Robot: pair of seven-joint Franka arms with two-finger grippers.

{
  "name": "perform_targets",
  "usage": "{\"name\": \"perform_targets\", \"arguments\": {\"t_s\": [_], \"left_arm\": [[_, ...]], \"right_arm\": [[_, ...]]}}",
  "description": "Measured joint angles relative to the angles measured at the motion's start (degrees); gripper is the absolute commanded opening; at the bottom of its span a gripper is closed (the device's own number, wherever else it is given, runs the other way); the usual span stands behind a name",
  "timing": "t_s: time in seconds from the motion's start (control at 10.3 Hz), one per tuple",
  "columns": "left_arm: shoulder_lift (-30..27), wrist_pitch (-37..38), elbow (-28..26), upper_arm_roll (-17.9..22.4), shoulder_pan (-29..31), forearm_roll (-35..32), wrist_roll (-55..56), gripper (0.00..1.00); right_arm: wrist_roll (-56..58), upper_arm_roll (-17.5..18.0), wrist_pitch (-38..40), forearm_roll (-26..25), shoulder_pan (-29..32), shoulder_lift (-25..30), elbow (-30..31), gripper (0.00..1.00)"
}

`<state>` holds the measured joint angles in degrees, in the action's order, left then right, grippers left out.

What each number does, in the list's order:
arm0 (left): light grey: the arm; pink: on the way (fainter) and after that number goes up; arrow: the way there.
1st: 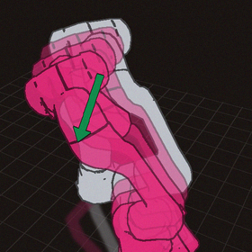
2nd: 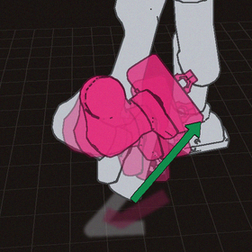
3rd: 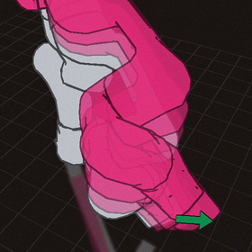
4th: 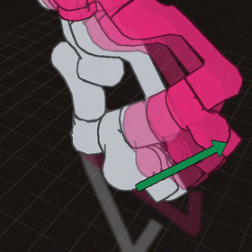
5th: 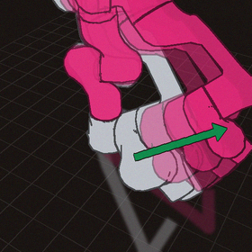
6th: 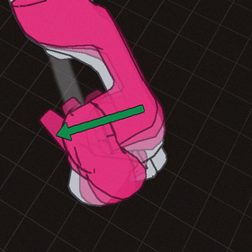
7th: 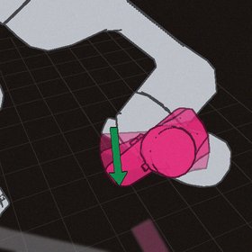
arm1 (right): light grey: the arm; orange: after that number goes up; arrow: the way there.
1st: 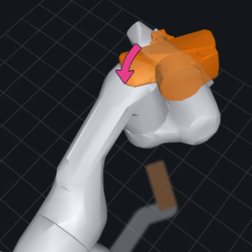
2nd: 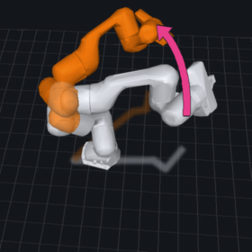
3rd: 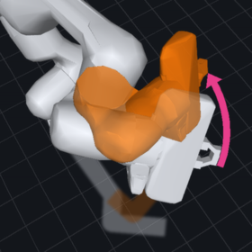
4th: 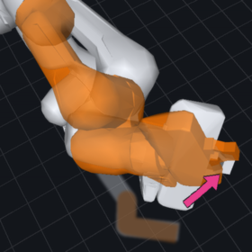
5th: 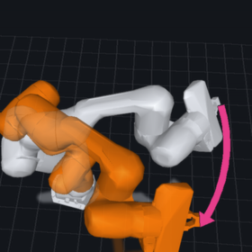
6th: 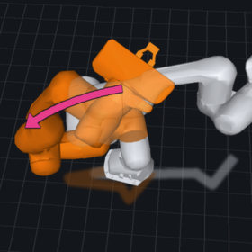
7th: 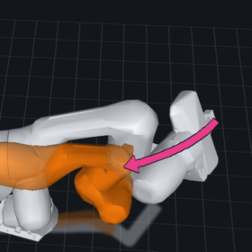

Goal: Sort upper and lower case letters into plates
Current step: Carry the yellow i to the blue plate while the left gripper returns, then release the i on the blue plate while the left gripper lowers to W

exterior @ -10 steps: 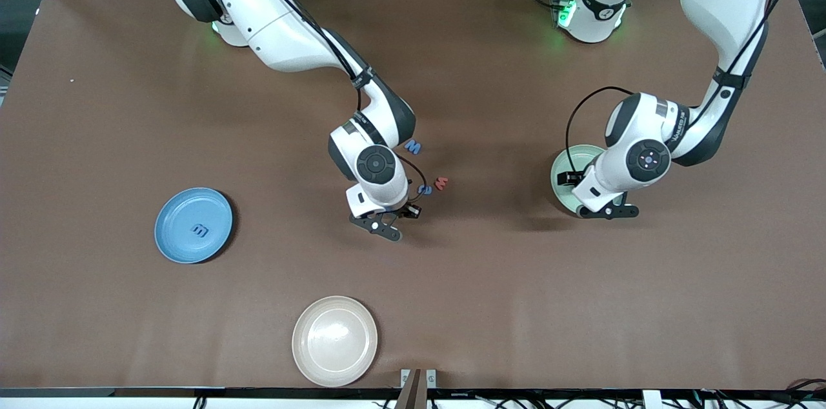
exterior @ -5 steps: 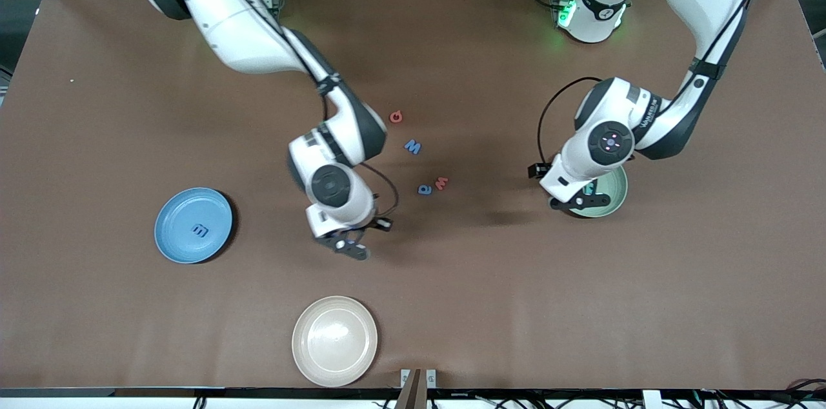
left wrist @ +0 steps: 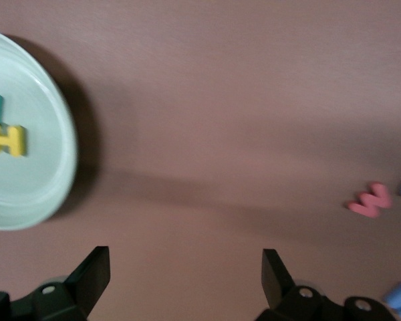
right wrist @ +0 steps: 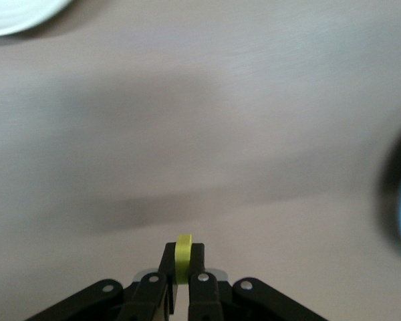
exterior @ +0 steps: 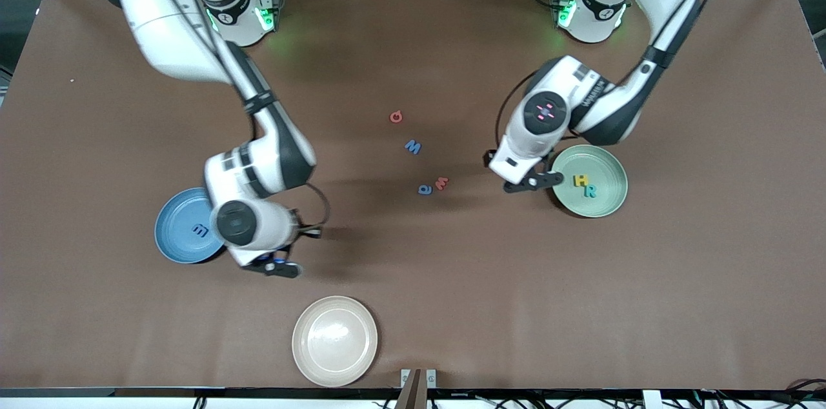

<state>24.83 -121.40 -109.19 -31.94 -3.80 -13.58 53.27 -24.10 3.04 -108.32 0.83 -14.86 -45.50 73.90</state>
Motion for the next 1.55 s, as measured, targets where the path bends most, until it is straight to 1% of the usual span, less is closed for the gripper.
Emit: {"name": "perform_targets", "arguments": {"t_s": [0.1,0.29,0.48,0.68,0.77,0.87,0.97,1.06,1.16,1.26,1.55], "left_arm": [[0.26,0.0,0.81,1.11,-3.12,1.25,4.57,1.0],[1.66,-0.03,2.45,3.72,-9.61,5.41,12.44,1.0],[3.79,-2.28,2.82,4.94,-13.85,7.21,18.84,1.0],[6.35,-6.21,3.3,8.36,-19.05,8.29,24.8,1.0],[7.83,-7.39,4.42,9.33,-20.97,9.44,26.77,1.0],[9.29,-8.48,5.68,9.79,-22.57,9.81,29.27,1.0],[10.48,-10.66,6.42,10.34,-23.92,9.86,31.69,1.0],[11.49,-13.47,6.63,10.77,-24.87,9.86,33.85,1.0],[12.49,-15.72,6.66,11.01,-25.72,9.86,35.72,1.0],[13.4,-17.15,6.68,11.37,-26.76,9.86,37.14,1.0],[15.32,-20.32,6.51,12.2,-29.38,9.86,40.34,1.0]], "right_arm": [[3.78,0.03,0.0,-0.31,2.15,1.47,2.02,0.0],[8.68,0.03,-1.21,-2.66,4.5,5.05,6.99,0.0],[15.8,-0.04,-6.06,-4.13,7.58,8.26,13.66,0.0],[24.24,-0.06,-9.18,-4.3,12.62,9.4,17.77,0.0],[27.49,-0.05,-10.47,-4.3,15.07,9.4,19.11,0.0],[29.58,-0.04,-11.46,-4.31,16.62,9.4,20.11,0.03],[30.64,-0.03,-11.78,-4.31,17.41,9.41,20.58,0.2],[31.06,-0.04,-11.8,-4.31,17.67,9.43,20.76,0.27],[31.12,0.06,-11.83,-4.31,17.67,9.43,21.02,0.57],[31.13,0.21,-11.94,-4.3,17.66,9.44,21.3,1.0],[31.13,0.34,-12.0,-4.3,17.66,9.45,21.51,1.0]]}}
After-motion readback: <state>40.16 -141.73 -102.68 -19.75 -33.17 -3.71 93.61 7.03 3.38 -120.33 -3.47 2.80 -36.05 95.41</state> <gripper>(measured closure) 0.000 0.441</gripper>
